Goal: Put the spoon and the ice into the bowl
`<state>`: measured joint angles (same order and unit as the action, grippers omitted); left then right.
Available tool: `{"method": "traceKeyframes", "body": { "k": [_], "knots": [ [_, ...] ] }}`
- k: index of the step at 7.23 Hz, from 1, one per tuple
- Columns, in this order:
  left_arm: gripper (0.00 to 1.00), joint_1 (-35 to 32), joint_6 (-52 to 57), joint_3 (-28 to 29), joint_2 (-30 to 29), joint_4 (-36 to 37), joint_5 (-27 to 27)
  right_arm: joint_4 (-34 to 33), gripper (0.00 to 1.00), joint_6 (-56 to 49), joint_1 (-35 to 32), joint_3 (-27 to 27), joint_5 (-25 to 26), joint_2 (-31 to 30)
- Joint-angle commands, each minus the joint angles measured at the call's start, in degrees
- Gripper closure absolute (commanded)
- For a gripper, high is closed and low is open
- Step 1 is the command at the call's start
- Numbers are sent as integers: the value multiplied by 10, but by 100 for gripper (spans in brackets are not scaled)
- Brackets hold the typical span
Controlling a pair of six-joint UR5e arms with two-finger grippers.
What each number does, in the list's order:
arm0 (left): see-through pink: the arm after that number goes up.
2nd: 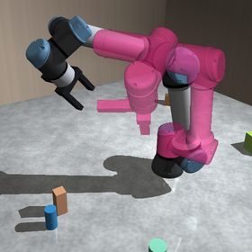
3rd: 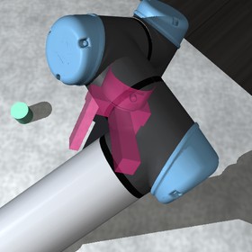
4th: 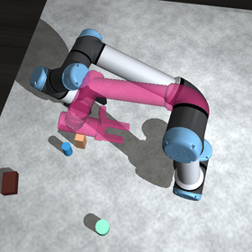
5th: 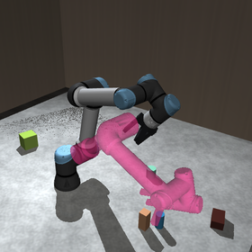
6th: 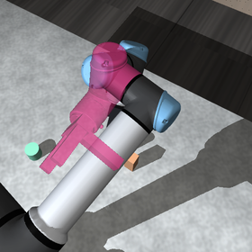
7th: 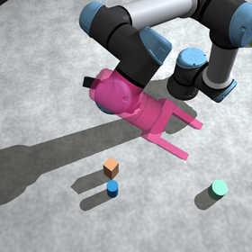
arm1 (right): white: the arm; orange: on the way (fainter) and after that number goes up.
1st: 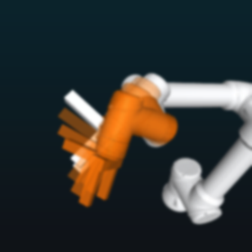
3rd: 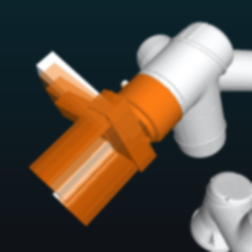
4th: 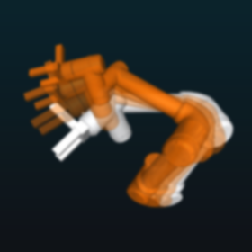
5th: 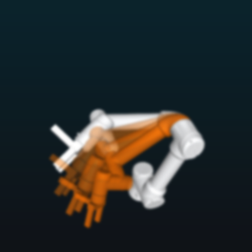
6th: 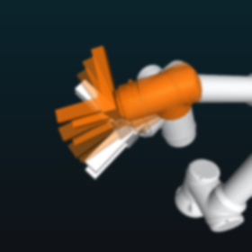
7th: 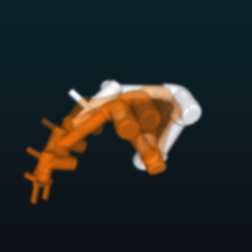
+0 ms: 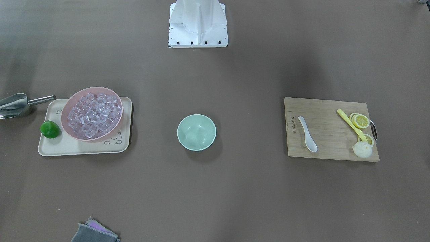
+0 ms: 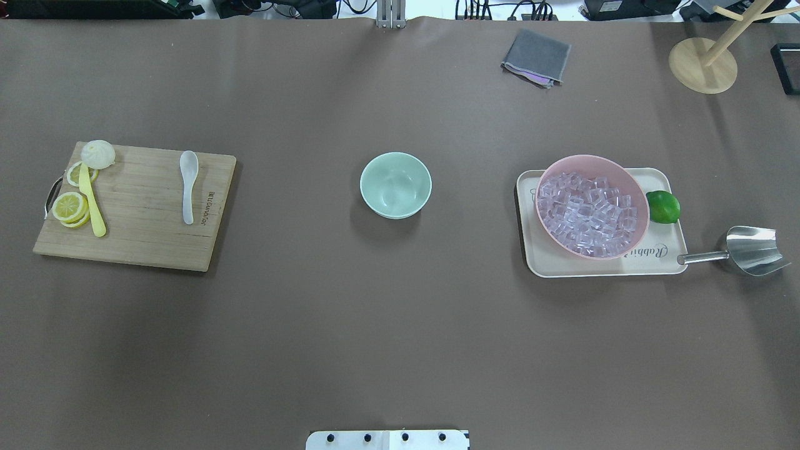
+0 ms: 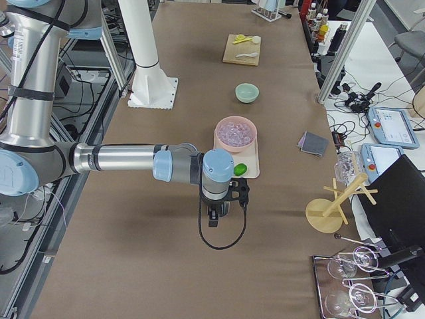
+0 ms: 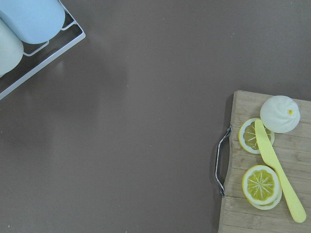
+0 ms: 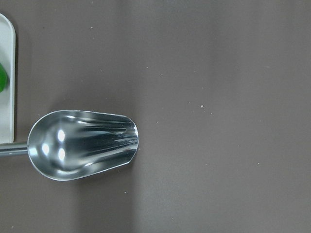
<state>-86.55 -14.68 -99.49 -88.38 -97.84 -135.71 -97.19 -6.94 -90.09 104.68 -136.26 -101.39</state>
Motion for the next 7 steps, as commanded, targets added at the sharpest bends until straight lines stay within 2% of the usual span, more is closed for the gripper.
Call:
{"method": "traceKeyframes", "body": {
  "k": [1, 4, 5, 7],
  "knots": [
    [2, 1, -1, 0, -2, -8, -1, 0, 0, 0, 0, -1, 0, 0],
    [2, 2, 0, -1, -3, -9, 0, 1, 0, 1, 0, 3, 0, 3],
    [2, 8, -3, -16, -16, -30, 0, 6, 0, 0, 0, 17, 2, 22],
    [2, 71, -21, -33, -58, -98, 5, 7, 0, 1, 9, 18, -4, 82]
  ]
}}
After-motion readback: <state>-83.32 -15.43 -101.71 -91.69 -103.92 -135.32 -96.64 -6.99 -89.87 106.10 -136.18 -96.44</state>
